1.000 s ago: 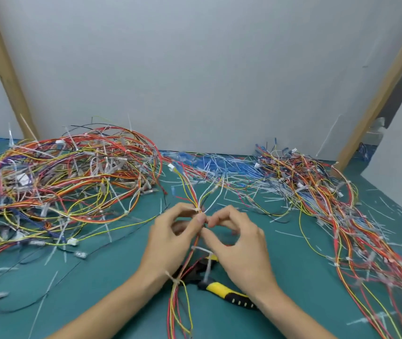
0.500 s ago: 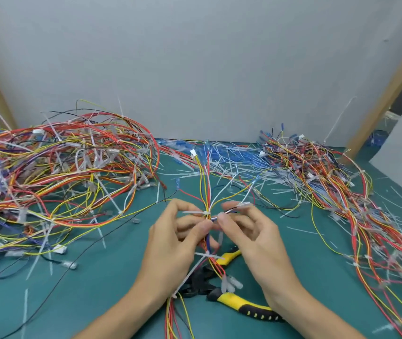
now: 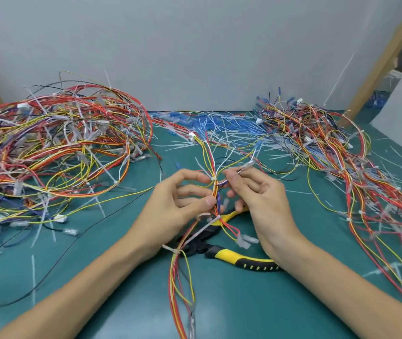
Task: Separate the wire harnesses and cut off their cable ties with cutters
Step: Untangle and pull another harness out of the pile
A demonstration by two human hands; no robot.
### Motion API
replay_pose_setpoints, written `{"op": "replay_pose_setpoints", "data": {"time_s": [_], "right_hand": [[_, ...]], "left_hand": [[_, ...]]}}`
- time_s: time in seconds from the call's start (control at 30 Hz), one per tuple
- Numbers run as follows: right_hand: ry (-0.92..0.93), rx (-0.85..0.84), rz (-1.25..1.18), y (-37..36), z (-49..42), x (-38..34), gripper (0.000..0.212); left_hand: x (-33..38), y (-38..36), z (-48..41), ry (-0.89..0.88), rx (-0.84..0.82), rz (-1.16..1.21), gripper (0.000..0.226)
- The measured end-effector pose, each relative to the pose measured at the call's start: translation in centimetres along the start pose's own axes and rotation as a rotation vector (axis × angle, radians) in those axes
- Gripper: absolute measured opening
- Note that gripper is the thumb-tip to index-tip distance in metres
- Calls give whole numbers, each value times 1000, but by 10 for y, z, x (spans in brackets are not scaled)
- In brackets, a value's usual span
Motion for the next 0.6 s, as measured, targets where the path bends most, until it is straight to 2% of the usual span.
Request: {"op": "replay_pose_setpoints", "data": {"time_s": [0.17,0.3,0.43,0.5,0.6], "right_hand": [[14,-75,108,-5,3,-2,17],[41,-28,155,-8,5,-2,37],[257,80,314,-3,13,-16,34],[375,-36,488,-13,20,-23,29],[438,-226,817,-31,24,-20,31]], "left_hand": [[2,5,0,-47,49,64,34],[1,8,0,-103,108,71,30],[0,10,-1,-108,159,57,27],[0,12,-2,-104,201,56,27],[0,14,-3,-104,243,73,28]]}}
Point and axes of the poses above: each hand's wrist, its own z-axis away from the middle knuckle, its own y-axis out of the back of the hand, x = y × z, the point moved 5 cm from there along -z, towards the middle knuckle, and after that the axes turned 1 degree about -y, right-handed, at the moved point
